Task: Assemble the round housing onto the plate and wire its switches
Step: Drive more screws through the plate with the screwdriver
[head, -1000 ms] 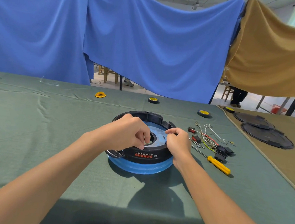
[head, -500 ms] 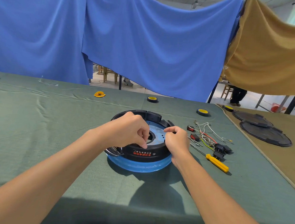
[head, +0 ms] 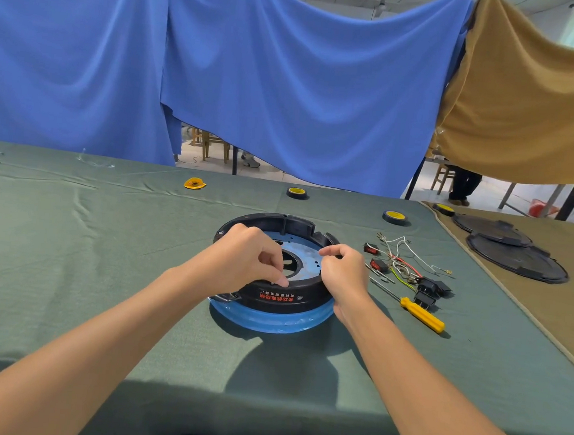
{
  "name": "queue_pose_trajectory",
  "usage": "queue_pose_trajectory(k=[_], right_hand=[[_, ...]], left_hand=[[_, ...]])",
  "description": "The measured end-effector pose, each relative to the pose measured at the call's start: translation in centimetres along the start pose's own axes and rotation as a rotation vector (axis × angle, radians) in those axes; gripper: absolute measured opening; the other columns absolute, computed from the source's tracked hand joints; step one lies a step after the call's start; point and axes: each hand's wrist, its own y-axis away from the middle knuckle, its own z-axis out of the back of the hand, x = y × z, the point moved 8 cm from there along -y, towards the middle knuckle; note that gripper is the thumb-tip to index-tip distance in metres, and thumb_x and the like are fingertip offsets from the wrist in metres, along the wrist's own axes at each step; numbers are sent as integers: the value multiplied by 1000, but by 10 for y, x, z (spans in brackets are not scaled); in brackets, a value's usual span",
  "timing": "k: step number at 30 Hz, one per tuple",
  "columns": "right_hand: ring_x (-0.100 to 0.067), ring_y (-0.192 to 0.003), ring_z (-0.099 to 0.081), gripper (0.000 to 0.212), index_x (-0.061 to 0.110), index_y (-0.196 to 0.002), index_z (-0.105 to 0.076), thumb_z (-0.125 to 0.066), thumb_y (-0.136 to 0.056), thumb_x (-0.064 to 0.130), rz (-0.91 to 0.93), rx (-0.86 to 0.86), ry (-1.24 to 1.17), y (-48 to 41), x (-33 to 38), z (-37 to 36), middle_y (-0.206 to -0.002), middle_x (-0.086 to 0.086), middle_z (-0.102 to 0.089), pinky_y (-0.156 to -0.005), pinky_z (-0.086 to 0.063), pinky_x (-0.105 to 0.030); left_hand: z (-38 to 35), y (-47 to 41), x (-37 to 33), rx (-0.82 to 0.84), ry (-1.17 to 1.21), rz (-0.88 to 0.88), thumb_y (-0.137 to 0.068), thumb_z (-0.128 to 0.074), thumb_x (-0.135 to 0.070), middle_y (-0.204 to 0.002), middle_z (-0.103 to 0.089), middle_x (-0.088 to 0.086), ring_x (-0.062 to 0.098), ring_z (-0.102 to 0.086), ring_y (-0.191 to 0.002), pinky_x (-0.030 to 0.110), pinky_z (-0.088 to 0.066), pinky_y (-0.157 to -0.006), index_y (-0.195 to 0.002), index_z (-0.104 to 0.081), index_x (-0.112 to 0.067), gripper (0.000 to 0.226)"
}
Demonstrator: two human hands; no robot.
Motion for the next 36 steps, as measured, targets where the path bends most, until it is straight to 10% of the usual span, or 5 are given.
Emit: queue_pose_trajectory(k=[12,20,24,29,36], right_hand=[[-12,-88,-56,28,25,-96,-66,-44,-93,8,19,31,-43,8,-2,2,-104,1,-63,-57,-39,-25],[-8,-86,-55,30,24,-121,-55,-46,-93,25,-66,-65,-276,29,-10,9,-103,5,-61,-64,-45,-28],[-31,-95,-65,34,6,-114,-56,-50,-82,18,-358,-64,-550,46,-25,10,-109,-15,-65,-77,-55,-39],[-27,-69,-62,8,12,-78,-56,-50,-74,11,-608,41,-667,74,-27,13,-83,-9,-64,-58,-48,-37],[-29,-76,-61,3,11,-77,-51,-49,-75,10,-534,34,-720,77,-18,14,-84,-12,-62,-66,-51,-42]], left_hand=[[-6,60,-14,-522,-370,-505,-84,-66,-51,-89,-72,-6,14,-63,-80,23,-39,-76,-86,-80,-15,38],[-35,59,4,-346,-499,-415,-68,-84,-53,-121,-66,3,22,-63,-110,36,-31,-95,-114,-61,-9,67],[-37,60,0,-373,-451,-408,-67,-89,-41,-117,-67,6,20,-57,-107,36,-29,-93,-110,-61,-5,63],[-36,59,0,-393,-411,-408,-66,-90,-36,-108,-68,7,14,-42,-100,33,-25,-92,-107,-59,-4,61],[-36,58,-2,-418,-481,-413,-62,-87,-53,-103,-67,4,16,-44,-96,33,-27,-90,-105,-59,-6,69]])
